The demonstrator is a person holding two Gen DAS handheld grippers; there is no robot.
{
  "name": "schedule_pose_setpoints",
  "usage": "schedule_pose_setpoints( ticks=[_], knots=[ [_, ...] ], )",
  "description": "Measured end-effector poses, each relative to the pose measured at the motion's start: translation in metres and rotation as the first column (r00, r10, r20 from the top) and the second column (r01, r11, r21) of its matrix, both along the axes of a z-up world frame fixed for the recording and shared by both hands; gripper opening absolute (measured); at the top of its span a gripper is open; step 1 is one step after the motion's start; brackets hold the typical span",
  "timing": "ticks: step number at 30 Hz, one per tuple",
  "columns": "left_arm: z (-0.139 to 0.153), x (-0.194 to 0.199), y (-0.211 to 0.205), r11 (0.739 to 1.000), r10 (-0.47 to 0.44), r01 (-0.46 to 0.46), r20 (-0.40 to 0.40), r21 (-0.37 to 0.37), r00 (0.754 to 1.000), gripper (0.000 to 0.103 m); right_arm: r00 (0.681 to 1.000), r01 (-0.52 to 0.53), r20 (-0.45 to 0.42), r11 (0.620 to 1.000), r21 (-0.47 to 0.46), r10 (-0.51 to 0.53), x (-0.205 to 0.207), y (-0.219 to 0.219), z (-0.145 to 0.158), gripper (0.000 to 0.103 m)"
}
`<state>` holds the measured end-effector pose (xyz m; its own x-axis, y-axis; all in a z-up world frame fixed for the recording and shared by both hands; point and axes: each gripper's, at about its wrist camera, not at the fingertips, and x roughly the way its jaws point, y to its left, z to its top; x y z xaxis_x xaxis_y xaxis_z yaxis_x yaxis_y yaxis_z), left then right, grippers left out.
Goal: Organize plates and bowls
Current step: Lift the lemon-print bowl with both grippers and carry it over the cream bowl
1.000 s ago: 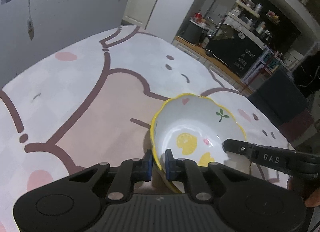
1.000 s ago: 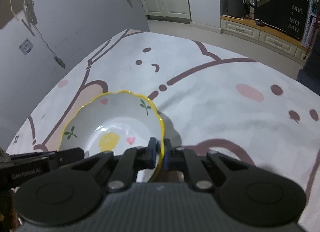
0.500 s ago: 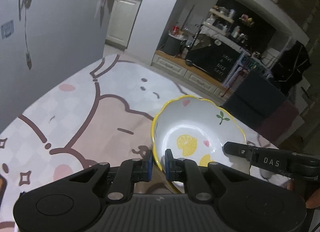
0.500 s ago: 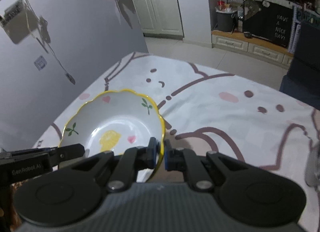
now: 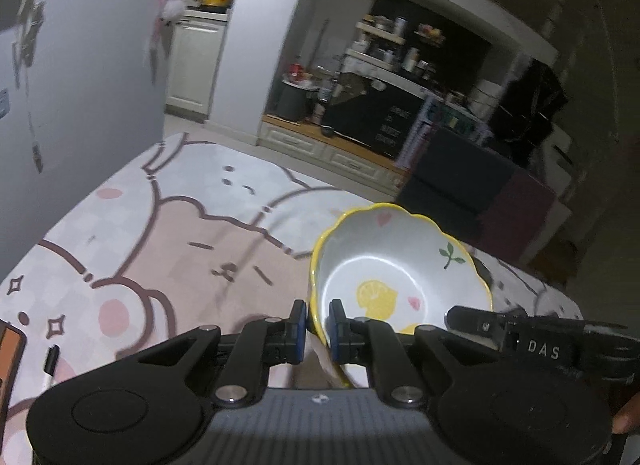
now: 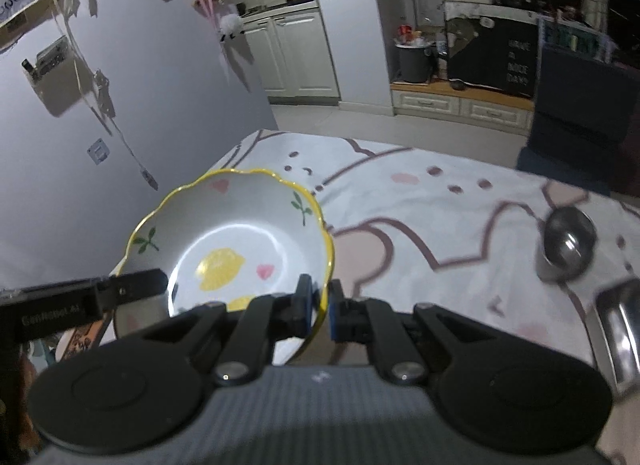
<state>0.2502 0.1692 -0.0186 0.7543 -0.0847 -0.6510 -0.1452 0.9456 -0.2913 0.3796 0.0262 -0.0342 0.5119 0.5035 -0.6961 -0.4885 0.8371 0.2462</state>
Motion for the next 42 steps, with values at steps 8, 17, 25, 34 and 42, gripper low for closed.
schedule_pose_setpoints(
  ticks=[8,17,25,34,42],
  knots=[
    [-0.017,-0.019,-0.048,0.991,-0.132,0.133,-0.037,0.030,0.991,0.012,0.994,0.103,-0.043,0.994,0.019,-0.102,-0.041,-0.065,-0.020,0.010],
    [-0.047,-0.030,-0.074,0.975,-0.212,0.218,-0.120,0.039,0.970,0.012,0.981,0.165,-0.102,0.986,0.002,-0.164,-0.071,-0.101,-0.054,0.010],
    [-0.059,-0.031,-0.071,0.973,-0.218,0.227,-0.160,0.044,0.963,0.012,0.977,0.159,-0.143,0.987,0.004,-0.157,-0.078,-0.101,-0.074,0.010],
    [-0.077,-0.026,-0.068,0.969,-0.228,0.243,-0.221,0.041,0.948,0.012,0.972,0.138,-0.189,0.990,-0.035,-0.143,-0.080,-0.093,-0.087,0.010],
    [-0.088,-0.020,-0.066,0.969,-0.229,0.246,-0.272,0.027,0.935,0.012,0.962,0.126,-0.235,0.990,-0.066,-0.138,-0.075,-0.090,-0.098,0.011]
  ],
)
